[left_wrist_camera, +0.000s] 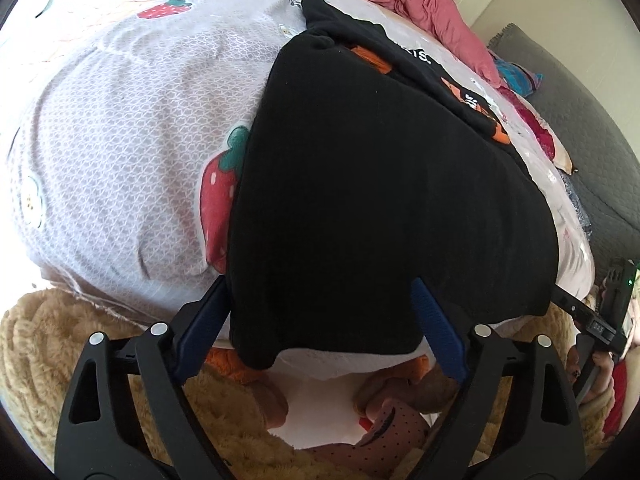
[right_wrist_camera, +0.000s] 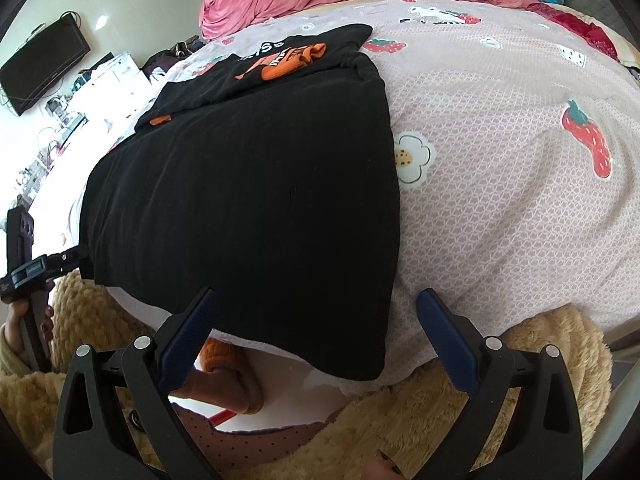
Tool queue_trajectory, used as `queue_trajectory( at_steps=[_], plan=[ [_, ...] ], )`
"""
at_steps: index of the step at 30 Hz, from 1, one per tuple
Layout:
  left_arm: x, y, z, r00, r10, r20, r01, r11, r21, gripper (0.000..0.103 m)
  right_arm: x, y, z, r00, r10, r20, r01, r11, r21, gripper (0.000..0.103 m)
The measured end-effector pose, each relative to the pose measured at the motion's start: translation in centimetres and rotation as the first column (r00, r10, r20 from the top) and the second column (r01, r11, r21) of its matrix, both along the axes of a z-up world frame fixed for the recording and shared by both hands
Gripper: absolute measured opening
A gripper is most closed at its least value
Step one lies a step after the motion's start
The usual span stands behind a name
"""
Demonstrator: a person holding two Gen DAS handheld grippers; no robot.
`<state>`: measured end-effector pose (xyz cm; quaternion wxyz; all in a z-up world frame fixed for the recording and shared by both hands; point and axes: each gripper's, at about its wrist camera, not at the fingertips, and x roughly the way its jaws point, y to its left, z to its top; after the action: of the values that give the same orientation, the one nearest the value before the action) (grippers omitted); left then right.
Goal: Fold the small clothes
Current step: 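Lower both grippers to the black shirt hem and close the right gripper on it, then close the left gripper on the hem while the right gripper holds it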
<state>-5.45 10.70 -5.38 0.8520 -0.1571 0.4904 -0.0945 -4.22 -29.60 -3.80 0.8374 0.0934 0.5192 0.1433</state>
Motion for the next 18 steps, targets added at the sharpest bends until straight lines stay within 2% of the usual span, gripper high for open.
queue_trajectory(
  at_steps=[3,8,10,14,17,18],
  plan=[
    [0.3,0.1,-0.2,1.0,0.006,-0.002,-0.006,1.0,-0.007,0.082,-0.3,-0.2,-0.2,1.0,-0.013,-0.002,0.013,1.0,-0.009,0.097],
    [0.2,0.1,-0.2,1.0,0.007,-0.001,-0.007,1.0,-0.002,0.083,-0.7,-0.4,-0.2,1.0,-0.015,-0.001,0.015,1.0,-0.012,0.081],
    [0.3,0.0,-0.2,1.0,0.009,0.0,-0.009,1.0,-0.002,0.082,-0.8,-0.4,-0.3,1.0,-0.01,-0.004,0.01,1.0,-0.001,0.07],
    [0.2,-0.1,-0.2,1.0,0.009,0.002,-0.009,1.0,0.005,0.082,-1.0,-0.6,-0.8,1.0,-0.008,-0.019,0.008,1.0,0.014,0.054],
    [0.2,-0.1,-0.3,1.0,0.022,-0.003,-0.022,1.0,-0.001,0.082,-1.1,-0.9,-0.7,1.0,-0.014,-0.016,0.014,1.0,-0.003,0.033],
    [0.2,0.0,-0.3,1.0,0.026,-0.006,-0.026,1.0,-0.004,0.082,-1.1,-1.1,-0.7,1.0,-0.016,-0.019,0.016,1.0,0.0,0.028]
  ],
)
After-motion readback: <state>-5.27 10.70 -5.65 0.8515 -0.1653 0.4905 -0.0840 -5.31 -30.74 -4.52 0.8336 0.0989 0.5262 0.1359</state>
